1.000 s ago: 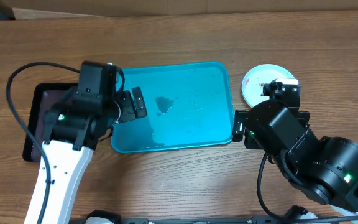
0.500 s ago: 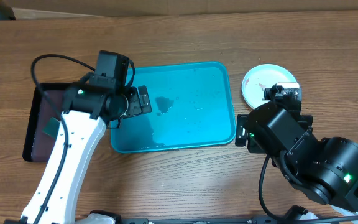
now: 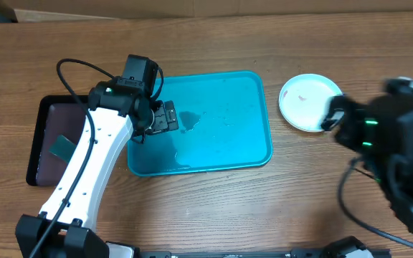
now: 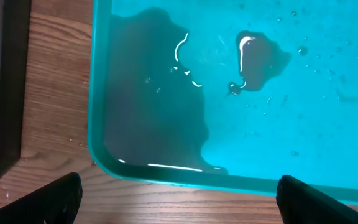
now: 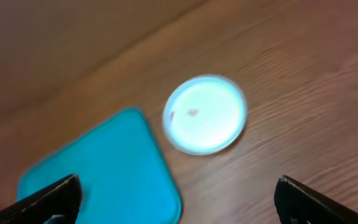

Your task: Clean dirty plates on tray and stack at the side

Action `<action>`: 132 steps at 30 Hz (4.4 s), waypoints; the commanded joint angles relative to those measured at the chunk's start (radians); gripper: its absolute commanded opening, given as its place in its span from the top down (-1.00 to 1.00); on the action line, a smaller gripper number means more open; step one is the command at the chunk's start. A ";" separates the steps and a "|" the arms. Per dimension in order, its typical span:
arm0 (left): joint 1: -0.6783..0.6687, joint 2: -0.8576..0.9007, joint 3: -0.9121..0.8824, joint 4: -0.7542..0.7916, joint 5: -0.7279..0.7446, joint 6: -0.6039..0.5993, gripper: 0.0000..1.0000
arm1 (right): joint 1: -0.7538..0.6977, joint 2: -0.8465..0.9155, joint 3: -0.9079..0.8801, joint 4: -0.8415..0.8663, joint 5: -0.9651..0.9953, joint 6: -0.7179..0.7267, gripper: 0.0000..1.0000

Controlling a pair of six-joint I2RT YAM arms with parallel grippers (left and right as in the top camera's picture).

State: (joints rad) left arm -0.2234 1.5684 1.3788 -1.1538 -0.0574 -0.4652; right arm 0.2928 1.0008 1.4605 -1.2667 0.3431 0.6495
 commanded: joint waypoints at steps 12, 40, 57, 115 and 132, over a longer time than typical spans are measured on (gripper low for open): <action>-0.006 0.018 -0.010 0.003 -0.013 -0.007 -1.00 | -0.250 -0.685 -0.859 0.565 -0.198 -0.068 -1.00; -0.006 0.018 -0.010 0.003 -0.013 -0.007 -1.00 | -0.249 -0.998 -1.452 1.294 -0.412 -0.424 -1.00; -0.006 0.018 -0.010 0.003 -0.013 -0.007 -1.00 | -0.249 -0.998 -1.452 1.179 -0.354 -0.664 -1.00; 0.086 -0.317 -0.560 0.387 0.012 0.245 -1.00 | -0.249 -0.998 -1.452 1.182 -0.360 -0.567 -1.00; 0.316 -1.024 -1.162 0.921 0.124 0.358 -0.99 | -0.249 -0.998 -1.452 1.182 -0.360 -0.567 -1.00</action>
State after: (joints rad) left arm 0.0875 0.6144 0.2695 -0.2535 0.0677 -0.1520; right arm 0.0463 0.0139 0.0185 -0.0902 -0.0212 0.0780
